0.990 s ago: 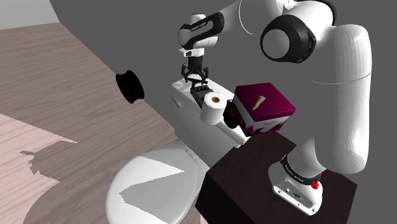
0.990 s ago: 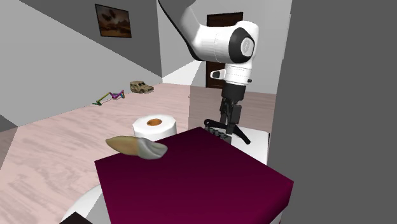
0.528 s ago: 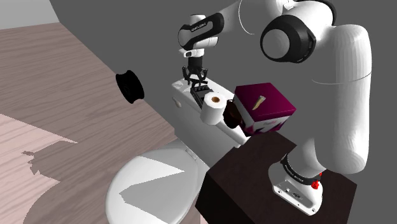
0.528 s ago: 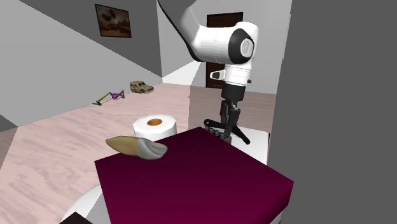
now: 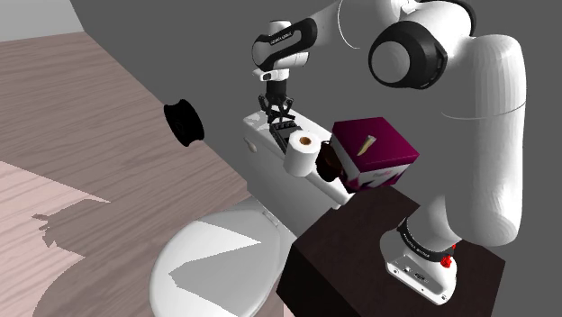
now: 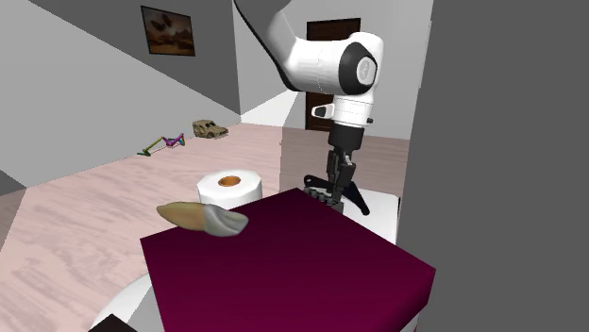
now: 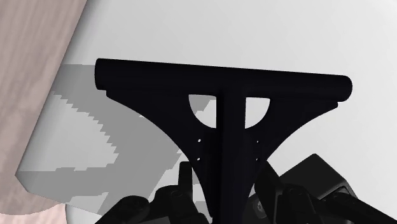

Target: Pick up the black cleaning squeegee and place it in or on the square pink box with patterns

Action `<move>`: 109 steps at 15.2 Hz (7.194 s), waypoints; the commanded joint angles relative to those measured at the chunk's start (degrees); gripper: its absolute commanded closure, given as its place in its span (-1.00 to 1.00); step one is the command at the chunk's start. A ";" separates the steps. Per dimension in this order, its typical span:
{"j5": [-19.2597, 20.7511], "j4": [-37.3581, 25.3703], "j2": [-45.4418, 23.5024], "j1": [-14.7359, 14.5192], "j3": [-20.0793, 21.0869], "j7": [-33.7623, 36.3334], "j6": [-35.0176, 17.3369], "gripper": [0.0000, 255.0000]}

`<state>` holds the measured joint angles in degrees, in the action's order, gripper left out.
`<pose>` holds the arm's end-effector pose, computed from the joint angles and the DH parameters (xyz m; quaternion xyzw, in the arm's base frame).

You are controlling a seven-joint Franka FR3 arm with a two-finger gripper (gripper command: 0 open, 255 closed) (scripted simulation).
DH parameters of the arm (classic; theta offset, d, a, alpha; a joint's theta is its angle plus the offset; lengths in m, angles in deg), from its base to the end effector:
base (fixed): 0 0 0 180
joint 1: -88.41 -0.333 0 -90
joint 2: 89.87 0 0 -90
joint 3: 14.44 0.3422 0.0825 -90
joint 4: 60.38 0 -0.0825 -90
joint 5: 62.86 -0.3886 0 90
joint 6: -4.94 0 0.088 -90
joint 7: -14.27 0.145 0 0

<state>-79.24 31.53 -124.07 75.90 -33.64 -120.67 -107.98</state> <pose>0.6797 -0.0269 0.2631 -0.4791 -0.8721 0.0025 0.0995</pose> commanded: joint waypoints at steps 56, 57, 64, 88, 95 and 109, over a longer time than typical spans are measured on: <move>15.02 22.53 41.34 -3.46 -3.44 5.95 15.74 1.00; 15.90 24.98 43.72 -3.28 -3.34 6.26 15.50 1.00; 21.52 40.03 60.26 -0.48 -2.38 7.88 16.17 1.00; 28.38 61.22 77.81 5.65 -3.55 7.32 12.45 1.00; 28.40 61.24 77.84 5.66 -3.55 7.31 12.46 -1.00; 27.02 53.62 77.10 4.84 -2.45 7.05 19.26 -1.00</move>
